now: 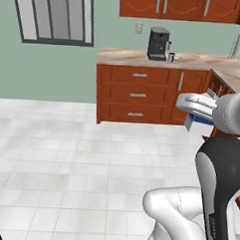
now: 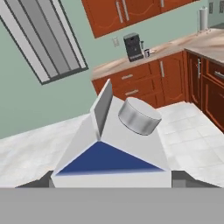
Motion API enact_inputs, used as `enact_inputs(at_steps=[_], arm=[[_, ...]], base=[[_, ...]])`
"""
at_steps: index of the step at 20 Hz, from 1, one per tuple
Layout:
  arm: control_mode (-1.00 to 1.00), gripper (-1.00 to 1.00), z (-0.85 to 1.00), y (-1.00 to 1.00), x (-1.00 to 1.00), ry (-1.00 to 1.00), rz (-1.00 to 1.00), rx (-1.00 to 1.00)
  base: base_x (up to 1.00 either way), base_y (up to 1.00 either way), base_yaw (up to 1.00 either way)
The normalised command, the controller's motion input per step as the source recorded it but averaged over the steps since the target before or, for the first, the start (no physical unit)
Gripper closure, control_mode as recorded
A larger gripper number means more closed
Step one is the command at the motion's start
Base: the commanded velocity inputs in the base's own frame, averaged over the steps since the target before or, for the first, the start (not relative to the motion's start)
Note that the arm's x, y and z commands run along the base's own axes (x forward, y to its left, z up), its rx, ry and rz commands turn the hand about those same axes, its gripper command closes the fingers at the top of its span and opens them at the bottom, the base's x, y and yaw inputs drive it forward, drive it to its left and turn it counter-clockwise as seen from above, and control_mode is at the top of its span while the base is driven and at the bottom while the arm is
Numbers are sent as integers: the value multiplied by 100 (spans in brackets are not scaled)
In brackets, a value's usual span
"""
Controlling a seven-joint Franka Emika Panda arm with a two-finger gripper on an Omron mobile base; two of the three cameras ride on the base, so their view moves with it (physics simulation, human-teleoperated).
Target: Take a sugar cube from the saucer and place it inside the coffee. Then, grab milk from the fridge and place it next to the coffee on the counter to sweeten the coffee.
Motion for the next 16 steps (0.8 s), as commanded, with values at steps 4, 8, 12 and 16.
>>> enact_inputs(at_steps=[4,8,12,16], arm=[[100,100,0,0,0,0,0,0],[100,100,0,0,0,0,0,0],[100,100,0,0,0,0,0,0],[100,100,0,0,0,0,0,0]], base=[[100,-67,-5],[100,-62,-3],[100,-56,-2],[100,-41,-2]])
